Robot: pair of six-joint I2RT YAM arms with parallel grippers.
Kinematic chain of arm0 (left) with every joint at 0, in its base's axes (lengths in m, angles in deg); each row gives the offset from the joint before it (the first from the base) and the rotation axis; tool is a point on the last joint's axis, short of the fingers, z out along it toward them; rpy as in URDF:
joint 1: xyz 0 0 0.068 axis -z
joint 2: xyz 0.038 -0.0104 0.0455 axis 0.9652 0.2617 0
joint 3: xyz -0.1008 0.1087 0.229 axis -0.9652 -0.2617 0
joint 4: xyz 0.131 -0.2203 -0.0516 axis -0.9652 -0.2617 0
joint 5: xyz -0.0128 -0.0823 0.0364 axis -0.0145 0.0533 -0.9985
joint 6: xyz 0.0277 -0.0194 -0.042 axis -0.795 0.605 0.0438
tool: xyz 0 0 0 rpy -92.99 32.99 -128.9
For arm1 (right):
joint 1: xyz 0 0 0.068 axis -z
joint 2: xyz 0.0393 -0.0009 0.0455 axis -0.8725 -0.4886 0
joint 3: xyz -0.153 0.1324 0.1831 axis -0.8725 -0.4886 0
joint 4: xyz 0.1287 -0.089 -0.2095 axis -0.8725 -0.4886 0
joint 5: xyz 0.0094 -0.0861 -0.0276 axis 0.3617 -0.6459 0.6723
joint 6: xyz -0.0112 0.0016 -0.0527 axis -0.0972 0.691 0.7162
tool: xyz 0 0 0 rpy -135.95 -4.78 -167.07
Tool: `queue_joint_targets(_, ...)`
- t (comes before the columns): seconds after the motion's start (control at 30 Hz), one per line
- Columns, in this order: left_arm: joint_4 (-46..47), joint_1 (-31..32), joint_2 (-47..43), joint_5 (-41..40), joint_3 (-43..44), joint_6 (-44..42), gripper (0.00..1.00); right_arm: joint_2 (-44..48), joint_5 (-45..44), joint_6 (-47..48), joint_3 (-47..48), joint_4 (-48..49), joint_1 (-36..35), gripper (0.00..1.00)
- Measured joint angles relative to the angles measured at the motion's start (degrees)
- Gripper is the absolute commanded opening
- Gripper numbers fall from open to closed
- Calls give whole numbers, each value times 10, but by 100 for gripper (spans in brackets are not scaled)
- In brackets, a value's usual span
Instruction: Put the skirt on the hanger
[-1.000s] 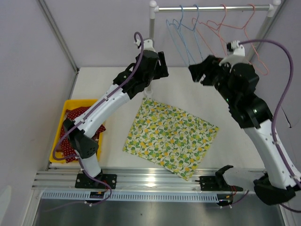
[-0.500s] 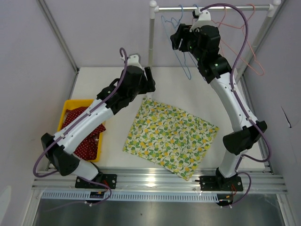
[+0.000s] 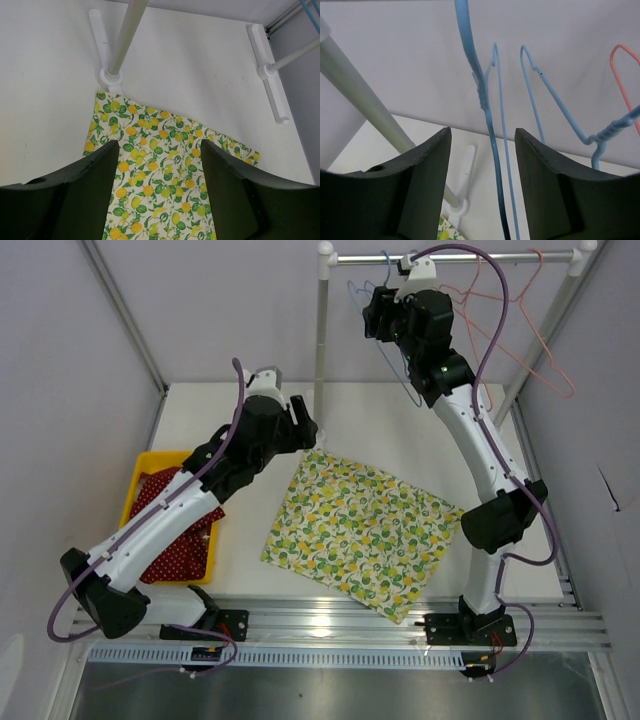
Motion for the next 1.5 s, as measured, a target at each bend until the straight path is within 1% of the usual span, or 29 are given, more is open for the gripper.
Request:
queue_joint_targets(0.07, 0, 0, -8, 0, -7, -1, 72, -6, 0, 6, 0, 8, 0, 46)
queue_joint_targets(0.1, 0, 0, -11, 0, -10, -3, 72, -9, 0, 10, 0, 11, 0, 38)
queue_joint_targets(0.2, 0, -2, -19, 3, -17, -4, 72, -14, -5, 17, 0, 17, 1, 24)
queue_joint_targets(0.23, 0, -3, -23, 4, -21, -5, 72, -16, -6, 20, 0, 18, 1, 13)
queue_joint_targets(0.3, -1, -5, -29, 5, -27, -5, 71, -16, -9, 26, 0, 21, 2, 0)
queue_joint_targets(0.6, 3, -16, -45, 13, -49, -9, 71, -16, -16, 41, 20, 30, 2, 0)
queue_joint_targets(0.77, 3, -24, -47, 22, -59, -9, 71, -13, -14, 45, 45, 18, 3, 0)
queue_joint_targets(0.93, 3, -33, -56, 32, -61, -14, 71, 23, -13, 44, 16, -10, 3, 0)
queue_joint_targets(1.07, 3, -38, -60, 43, -61, -16, 70, 80, -10, 33, -59, -30, 3, 0)
queue_joint_targets(1.17, 4, -39, -60, 54, -61, -20, 70, 142, 3, 18, -154, -32, 3, 0)
queue_joint_targets(1.33, 5, -40, -60, 73, -61, -24, 69, 224, 31, -19, -252, -45, 3, 0)
queue_joint_targets(1.5, 5, -41, -60, 96, -61, -24, 67, 331, 71, -68, -374, -50, 2, 0)
